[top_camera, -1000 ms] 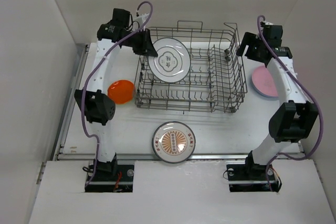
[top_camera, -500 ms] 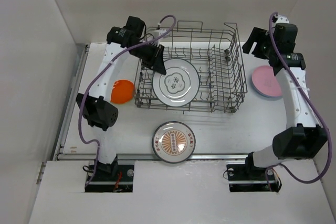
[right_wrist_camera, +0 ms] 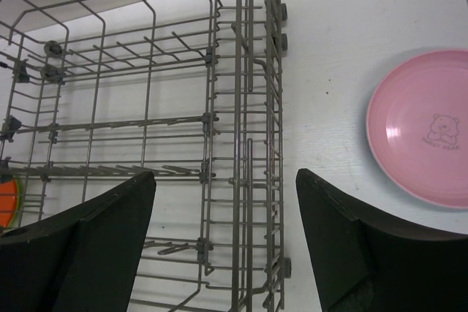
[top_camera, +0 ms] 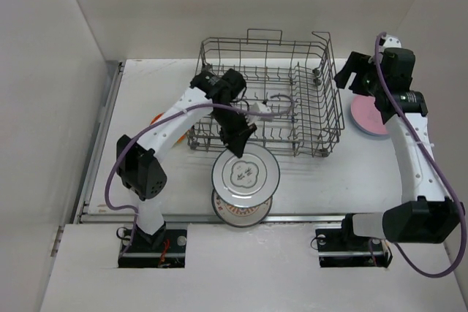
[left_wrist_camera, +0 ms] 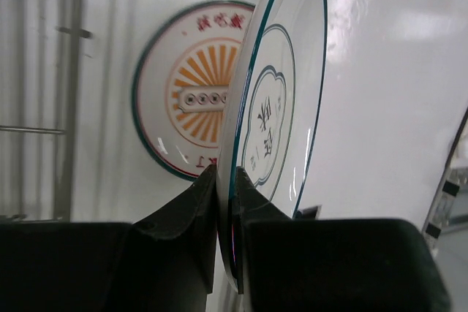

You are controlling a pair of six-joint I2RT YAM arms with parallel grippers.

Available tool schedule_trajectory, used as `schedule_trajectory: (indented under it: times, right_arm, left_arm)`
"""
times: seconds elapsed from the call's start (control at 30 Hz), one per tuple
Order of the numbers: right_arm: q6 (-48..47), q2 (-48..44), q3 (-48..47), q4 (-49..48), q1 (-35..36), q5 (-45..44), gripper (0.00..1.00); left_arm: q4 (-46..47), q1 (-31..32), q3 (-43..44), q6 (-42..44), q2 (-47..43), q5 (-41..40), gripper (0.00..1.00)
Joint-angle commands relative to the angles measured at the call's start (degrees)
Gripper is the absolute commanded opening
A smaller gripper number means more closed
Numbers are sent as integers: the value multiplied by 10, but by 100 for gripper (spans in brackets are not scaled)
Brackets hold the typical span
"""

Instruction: Unload the plates from the dish rack

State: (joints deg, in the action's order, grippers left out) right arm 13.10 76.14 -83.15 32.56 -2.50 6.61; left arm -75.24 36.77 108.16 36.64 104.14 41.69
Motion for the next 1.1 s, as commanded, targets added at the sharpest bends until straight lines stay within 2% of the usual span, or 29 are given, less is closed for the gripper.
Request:
schedule_trajectory:
  times: [0.0,0.33,0.5,0.53,0.63,0.67,0.8,1.07]
  right_arm:
    - [5,-38,15,-35,7,10,83]
    - [5,-64,66,-41,17,10,83]
    - [5,-75,66,-41,17,5,83]
    - [5,-75,66,-41,17,5,83]
    - [5,-75,66,-36,17,5,83]
    - [5,-75,66,-36,17,5,83]
    - [5,-75,61,-36,17,5,83]
    - [5,-64,49,-36,17,5,83]
  left_arm:
    - [-57,34,-61,30,-43,-23,0]
    - [44,88,-185,12,-41,-70,0]
    - [153,94,-231,-27,-64,-111,19]
    - [160,94,-231,-33,-64,-111,28]
    - [171,99,-225,-48,-64,-127,46]
    - [165,99,-216,-48,-64,-127,55]
    - [165,99,-211,-55,-82,-143,60]
    - [173,99,-172,-79,-121,-197,60]
